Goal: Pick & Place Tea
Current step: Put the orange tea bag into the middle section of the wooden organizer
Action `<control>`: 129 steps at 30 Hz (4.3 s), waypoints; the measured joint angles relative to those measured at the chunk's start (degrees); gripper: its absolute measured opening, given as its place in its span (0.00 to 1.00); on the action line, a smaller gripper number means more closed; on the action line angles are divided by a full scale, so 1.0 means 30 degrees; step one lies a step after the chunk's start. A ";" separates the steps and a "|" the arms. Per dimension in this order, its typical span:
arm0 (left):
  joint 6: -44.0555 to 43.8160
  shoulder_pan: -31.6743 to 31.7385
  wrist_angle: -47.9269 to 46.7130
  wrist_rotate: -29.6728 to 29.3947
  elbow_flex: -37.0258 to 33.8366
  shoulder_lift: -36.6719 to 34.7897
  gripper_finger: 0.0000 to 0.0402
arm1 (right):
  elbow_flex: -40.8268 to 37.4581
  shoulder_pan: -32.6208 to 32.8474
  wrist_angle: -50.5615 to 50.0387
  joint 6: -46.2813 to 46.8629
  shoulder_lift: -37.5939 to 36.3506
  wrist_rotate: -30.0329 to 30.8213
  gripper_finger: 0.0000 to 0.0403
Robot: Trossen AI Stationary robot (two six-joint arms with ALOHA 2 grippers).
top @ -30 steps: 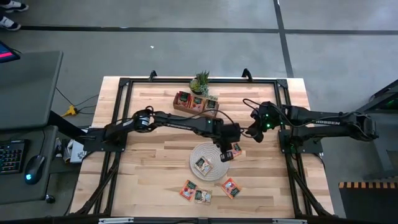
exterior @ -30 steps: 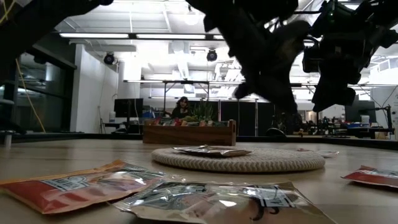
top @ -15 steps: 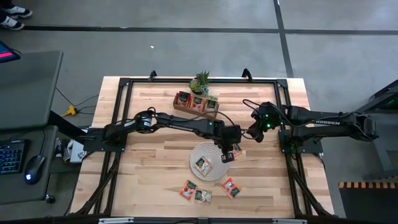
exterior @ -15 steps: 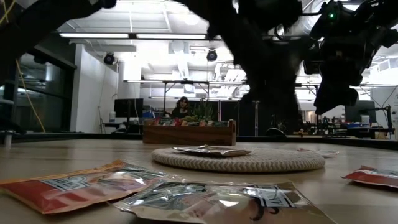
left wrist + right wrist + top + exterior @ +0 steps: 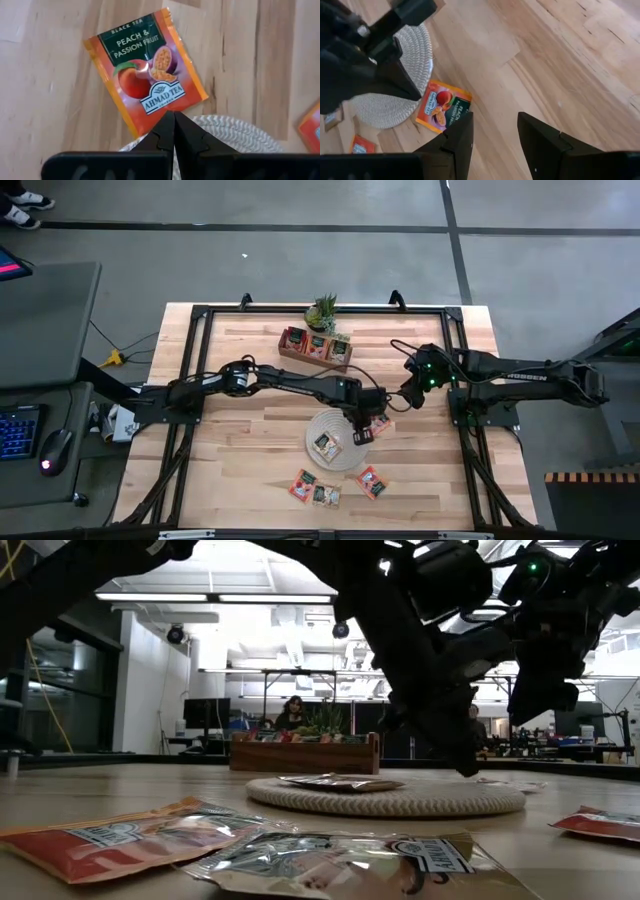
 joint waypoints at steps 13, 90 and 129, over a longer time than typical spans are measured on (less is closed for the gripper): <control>-0.0046 0.0007 0.1014 -0.0721 0.0008 0.0190 0.00 | 0.0000 0.0003 0.0022 0.0084 0.0000 -0.0061 0.37; -0.2739 0.0641 0.3385 0.1892 -0.0017 0.1663 0.00 | -0.6250 0.6998 1.6436 1.0867 0.7867 0.1483 0.36; -0.0009 0.1167 -0.1705 0.3326 0.3390 0.1853 0.48 | -0.6178 0.7164 1.5358 1.0032 0.7264 0.2246 0.00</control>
